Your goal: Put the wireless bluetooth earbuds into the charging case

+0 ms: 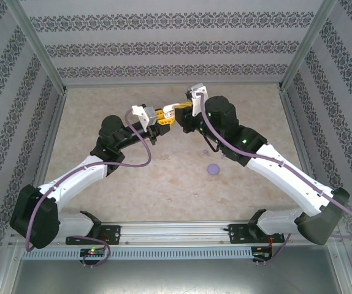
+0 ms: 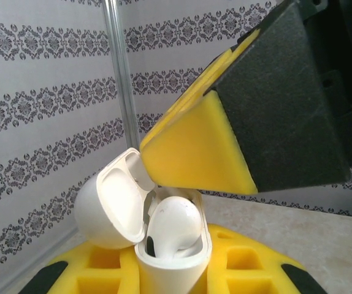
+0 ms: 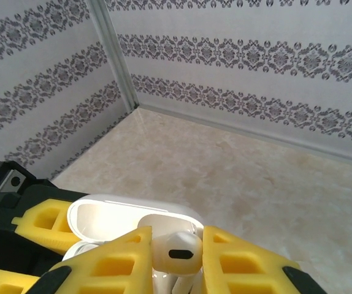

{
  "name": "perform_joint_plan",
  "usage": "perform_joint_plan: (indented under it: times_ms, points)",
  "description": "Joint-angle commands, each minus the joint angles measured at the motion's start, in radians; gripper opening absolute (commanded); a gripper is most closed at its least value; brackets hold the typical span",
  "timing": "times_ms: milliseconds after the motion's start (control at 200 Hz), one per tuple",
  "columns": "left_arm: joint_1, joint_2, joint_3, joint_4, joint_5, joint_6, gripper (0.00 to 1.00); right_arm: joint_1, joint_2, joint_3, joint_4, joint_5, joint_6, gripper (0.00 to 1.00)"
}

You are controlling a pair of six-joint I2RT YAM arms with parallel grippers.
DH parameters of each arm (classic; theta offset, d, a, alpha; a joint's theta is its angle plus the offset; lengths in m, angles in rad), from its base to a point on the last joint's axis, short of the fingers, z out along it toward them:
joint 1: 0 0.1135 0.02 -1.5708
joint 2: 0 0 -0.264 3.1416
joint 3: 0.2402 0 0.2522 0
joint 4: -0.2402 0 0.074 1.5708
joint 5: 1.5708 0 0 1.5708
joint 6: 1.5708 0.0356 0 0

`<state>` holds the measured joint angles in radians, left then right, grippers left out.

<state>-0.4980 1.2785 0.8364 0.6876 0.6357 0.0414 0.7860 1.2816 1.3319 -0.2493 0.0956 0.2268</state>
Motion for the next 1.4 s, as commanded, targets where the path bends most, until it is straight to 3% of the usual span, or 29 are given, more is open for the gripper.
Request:
perform_joint_plan:
  times_ms: [0, 555, 964, 1174, 1394]
  points:
    - [-0.017, -0.029, 0.024, 0.072, 0.003, 0.0, 0.0, 0.067, 0.037, -0.007, -0.054, -0.031, -0.072, 0.21]
    - [-0.016, -0.026, 0.022, 0.069, -0.006, 0.003, 0.0, 0.107, 0.117, 0.064, -0.181, -0.055, -0.129, 0.22]
    - [-0.017, -0.026, 0.024, 0.06, -0.01, 0.005, 0.0, 0.099, 0.063, 0.043, -0.173, 0.046, -0.097, 0.31]
    - [-0.017, -0.031, 0.02, 0.061, -0.011, 0.004, 0.0, 0.09, 0.028, 0.031, -0.169, 0.057, -0.078, 0.33]
    - [-0.016, -0.029, 0.022, 0.056, -0.016, 0.004, 0.0, 0.083, 0.001, 0.027, -0.162, 0.025, -0.057, 0.43]
